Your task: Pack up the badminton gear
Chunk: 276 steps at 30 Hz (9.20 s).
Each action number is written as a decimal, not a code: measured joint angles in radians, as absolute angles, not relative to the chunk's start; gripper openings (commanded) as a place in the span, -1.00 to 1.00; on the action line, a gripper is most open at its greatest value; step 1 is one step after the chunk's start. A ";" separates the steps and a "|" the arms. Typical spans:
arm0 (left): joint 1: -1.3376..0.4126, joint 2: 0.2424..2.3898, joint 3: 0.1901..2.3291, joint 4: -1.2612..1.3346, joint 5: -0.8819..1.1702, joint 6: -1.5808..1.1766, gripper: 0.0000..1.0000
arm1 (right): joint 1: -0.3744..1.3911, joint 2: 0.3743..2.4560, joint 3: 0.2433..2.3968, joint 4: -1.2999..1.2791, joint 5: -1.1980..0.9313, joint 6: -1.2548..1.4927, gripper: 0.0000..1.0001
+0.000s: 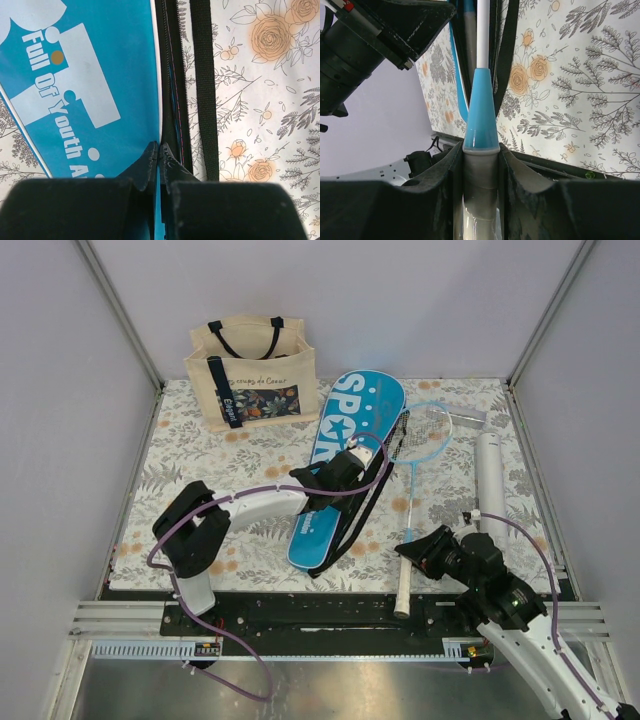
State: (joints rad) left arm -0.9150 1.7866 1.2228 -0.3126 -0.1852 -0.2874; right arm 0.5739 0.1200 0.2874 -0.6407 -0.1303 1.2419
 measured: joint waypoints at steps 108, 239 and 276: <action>-0.891 1.375 0.578 0.293 -0.067 -0.998 -0.18 | 0.819 1.498 0.287 0.745 0.205 1.277 0.28; -0.960 0.783 0.636 -0.253 -0.029 -0.226 0.38 | 0.502 1.127 0.572 0.056 -0.078 1.170 -1.00; -1.174 0.530 0.497 -0.412 0.069 0.379 0.54 | 0.506 1.221 0.732 0.084 -0.065 1.473 -1.00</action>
